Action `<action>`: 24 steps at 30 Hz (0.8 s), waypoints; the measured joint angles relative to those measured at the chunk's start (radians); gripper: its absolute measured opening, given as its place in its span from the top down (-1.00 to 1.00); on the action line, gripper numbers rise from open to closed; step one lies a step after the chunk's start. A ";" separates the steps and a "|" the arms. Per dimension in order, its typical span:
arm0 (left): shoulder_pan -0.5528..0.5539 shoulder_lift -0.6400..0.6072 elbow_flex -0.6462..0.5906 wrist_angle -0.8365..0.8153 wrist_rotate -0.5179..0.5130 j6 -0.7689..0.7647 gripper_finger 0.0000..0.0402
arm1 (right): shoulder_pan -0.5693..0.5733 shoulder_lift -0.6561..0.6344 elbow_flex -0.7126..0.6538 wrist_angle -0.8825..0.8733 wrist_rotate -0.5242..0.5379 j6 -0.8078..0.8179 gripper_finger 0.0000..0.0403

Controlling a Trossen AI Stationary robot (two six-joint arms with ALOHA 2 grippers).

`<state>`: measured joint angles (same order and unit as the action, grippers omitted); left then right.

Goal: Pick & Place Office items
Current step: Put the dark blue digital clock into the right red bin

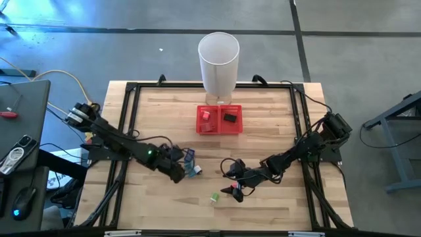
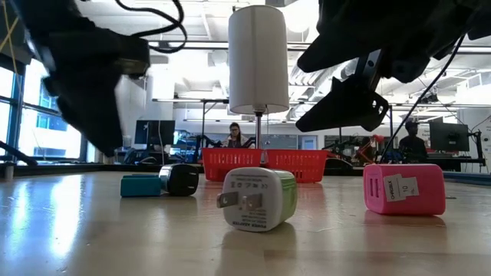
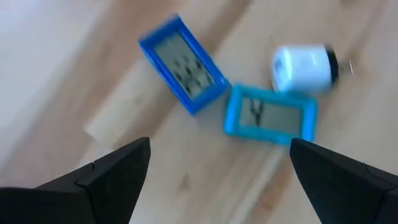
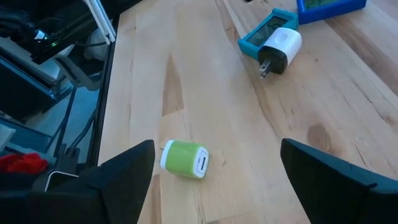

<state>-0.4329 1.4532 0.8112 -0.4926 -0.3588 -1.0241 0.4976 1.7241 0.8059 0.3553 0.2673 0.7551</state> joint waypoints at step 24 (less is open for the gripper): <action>0.155 0.242 0.004 0.218 -0.095 0.140 -0.87 | 0.000 0.000 0.000 -0.011 0.030 -0.019 -0.67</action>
<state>-0.2775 1.6952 0.8154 -0.2746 -0.4538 -0.8841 0.4976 1.7241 0.8059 0.3442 0.2974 0.7361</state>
